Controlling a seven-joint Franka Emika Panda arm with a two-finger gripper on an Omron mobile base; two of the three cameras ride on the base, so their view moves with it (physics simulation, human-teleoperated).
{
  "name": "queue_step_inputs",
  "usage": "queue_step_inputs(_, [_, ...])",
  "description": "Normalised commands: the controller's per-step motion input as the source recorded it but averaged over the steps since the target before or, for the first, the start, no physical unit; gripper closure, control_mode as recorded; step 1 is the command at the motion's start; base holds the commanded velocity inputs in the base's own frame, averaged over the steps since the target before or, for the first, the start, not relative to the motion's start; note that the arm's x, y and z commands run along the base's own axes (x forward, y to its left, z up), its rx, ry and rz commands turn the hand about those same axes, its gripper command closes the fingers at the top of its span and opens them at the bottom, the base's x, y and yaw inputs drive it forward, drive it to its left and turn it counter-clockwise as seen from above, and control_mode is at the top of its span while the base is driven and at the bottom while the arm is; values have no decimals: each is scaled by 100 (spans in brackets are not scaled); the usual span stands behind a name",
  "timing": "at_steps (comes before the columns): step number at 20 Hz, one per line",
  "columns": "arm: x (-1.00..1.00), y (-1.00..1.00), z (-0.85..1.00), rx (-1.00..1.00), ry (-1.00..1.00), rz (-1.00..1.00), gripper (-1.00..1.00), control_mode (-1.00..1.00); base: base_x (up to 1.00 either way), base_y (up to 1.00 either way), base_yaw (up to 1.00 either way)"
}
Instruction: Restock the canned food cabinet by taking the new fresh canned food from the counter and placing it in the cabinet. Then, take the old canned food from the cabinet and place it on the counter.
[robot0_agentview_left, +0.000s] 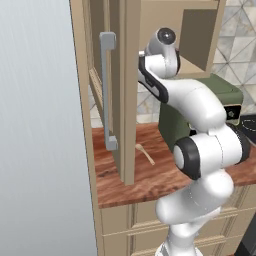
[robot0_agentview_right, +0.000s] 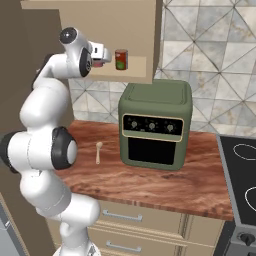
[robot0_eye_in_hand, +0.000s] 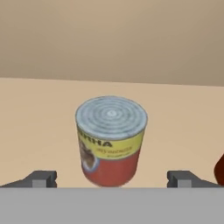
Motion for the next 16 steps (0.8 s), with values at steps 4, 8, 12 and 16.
queue_step_inputs(4, [19,5,0,0,0,0,-100,-100,0,0,0])
queue_step_inputs(8, [19,9,0,0,0,0,-100,-100,0,0,0])
queue_step_inputs(12, [18,4,0,0,0,0,-100,-100,0,0,0])
queue_step_inputs(16, [20,0,0,0,0,0,-100,-100,0,0,0])
